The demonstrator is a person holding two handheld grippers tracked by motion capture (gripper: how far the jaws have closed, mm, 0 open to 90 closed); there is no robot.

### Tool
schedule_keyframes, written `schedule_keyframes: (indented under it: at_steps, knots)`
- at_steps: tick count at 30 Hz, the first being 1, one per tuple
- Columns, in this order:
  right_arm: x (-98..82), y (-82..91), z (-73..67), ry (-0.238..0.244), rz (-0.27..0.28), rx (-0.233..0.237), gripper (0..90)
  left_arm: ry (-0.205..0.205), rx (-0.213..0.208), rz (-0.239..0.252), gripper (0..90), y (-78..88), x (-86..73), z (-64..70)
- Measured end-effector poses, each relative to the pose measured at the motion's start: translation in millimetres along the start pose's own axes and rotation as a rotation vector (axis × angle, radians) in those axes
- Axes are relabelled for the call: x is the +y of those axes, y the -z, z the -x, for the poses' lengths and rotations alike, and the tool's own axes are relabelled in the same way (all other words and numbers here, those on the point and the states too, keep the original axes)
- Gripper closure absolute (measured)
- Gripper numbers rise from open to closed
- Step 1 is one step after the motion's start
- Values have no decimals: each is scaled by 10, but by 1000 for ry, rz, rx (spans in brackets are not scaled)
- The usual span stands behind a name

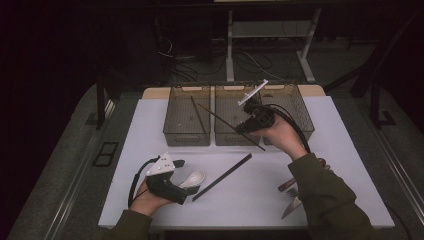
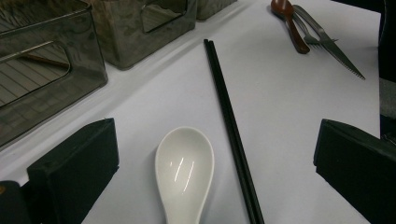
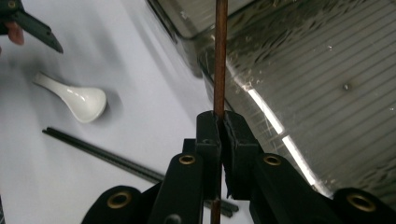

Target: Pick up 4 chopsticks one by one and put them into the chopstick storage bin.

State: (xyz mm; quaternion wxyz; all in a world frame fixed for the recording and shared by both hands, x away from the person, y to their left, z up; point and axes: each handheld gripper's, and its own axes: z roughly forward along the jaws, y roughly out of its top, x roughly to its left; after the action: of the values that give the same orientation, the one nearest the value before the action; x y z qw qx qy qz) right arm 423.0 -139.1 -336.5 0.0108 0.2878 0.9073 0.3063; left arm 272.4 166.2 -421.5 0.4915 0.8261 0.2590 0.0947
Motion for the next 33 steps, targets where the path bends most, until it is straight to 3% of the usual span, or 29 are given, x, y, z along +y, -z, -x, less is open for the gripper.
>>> schedule_keyframes:
  at_steps: [14,33]
  knots:
    - [452,-190,-32,-39,-10,-21,846,-2,-4,9,0,13,8,1]
    - [1019,-626,165,-133,-33,-47,845,-7,-19,19,0,12,16,10]
